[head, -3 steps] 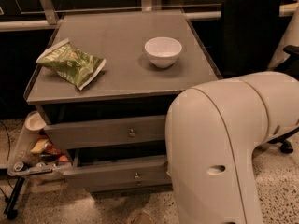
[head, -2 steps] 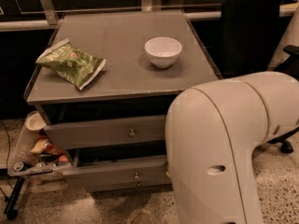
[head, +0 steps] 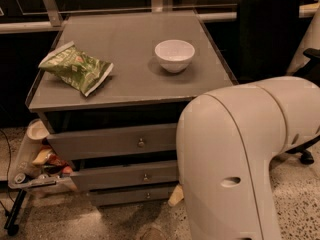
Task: Close middle drawer
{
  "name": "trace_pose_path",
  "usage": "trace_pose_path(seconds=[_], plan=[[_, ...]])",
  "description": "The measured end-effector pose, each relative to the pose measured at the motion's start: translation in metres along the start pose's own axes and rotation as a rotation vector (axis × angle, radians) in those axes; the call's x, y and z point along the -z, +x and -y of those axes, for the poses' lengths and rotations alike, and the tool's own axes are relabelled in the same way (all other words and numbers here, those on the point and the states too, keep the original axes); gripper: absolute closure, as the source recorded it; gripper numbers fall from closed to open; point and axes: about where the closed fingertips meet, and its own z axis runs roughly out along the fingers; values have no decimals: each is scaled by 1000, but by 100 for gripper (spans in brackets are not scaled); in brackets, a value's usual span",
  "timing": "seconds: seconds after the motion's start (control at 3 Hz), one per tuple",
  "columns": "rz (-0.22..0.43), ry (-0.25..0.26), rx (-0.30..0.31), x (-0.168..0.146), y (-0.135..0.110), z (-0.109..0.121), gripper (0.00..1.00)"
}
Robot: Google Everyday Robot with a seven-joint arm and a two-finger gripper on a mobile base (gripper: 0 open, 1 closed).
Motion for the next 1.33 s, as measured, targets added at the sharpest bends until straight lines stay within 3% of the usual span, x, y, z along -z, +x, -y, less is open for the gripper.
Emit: trace_pose_path(seconds=[0.33, 0.67, 1.33], plan=[[0, 0, 0, 0, 0, 0, 0], [0, 0, 0, 0, 0, 0, 19], [0, 0, 0, 0, 0, 0, 65]])
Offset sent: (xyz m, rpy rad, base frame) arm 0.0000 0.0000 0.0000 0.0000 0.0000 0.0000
